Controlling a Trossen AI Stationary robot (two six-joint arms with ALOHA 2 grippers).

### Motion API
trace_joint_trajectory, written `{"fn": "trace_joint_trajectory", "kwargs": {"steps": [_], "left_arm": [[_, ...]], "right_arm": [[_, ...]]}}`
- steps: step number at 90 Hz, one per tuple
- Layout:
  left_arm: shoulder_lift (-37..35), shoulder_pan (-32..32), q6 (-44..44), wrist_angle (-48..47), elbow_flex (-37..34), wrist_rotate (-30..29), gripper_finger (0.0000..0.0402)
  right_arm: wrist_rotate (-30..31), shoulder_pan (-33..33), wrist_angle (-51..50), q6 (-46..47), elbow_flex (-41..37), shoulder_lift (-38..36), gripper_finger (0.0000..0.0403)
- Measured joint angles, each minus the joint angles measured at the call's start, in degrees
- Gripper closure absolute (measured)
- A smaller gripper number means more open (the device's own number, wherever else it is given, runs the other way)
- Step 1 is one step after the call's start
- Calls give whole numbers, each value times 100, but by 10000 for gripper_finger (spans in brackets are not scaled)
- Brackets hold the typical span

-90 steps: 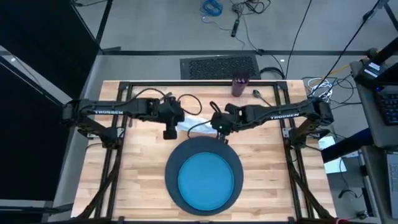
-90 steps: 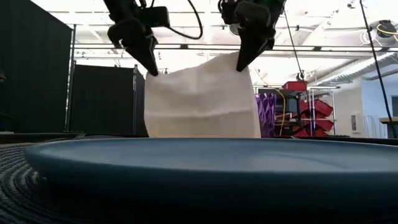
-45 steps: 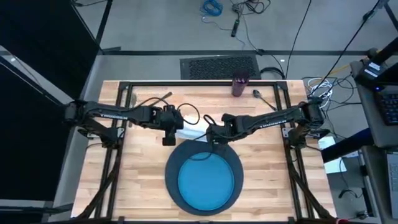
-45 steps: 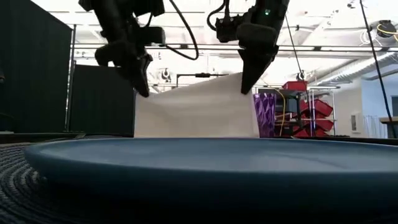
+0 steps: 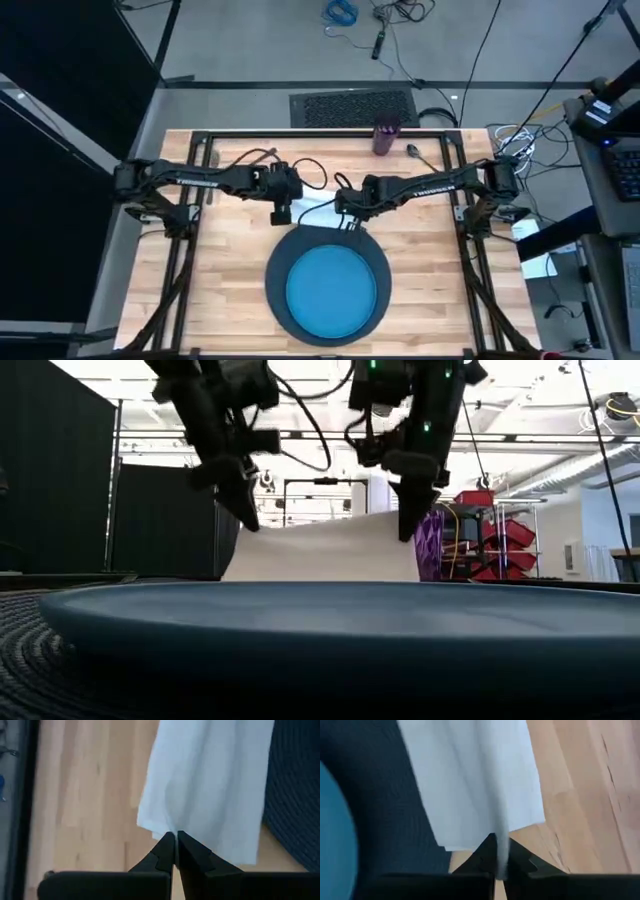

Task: Set table place
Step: Fold the white table napkin

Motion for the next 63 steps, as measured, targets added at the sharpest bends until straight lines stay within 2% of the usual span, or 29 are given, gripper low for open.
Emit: {"fn": "trace_joint_trajectory", "kwargs": {"steps": [29,63], "left_arm": [[404,185,167,456,0,136,402],[405,213,163,704,0,172,402]], "right_arm": [[-145,-271,481,-109,-427,0,403],[-122,-411,597,-122,-494,0,403]]}}
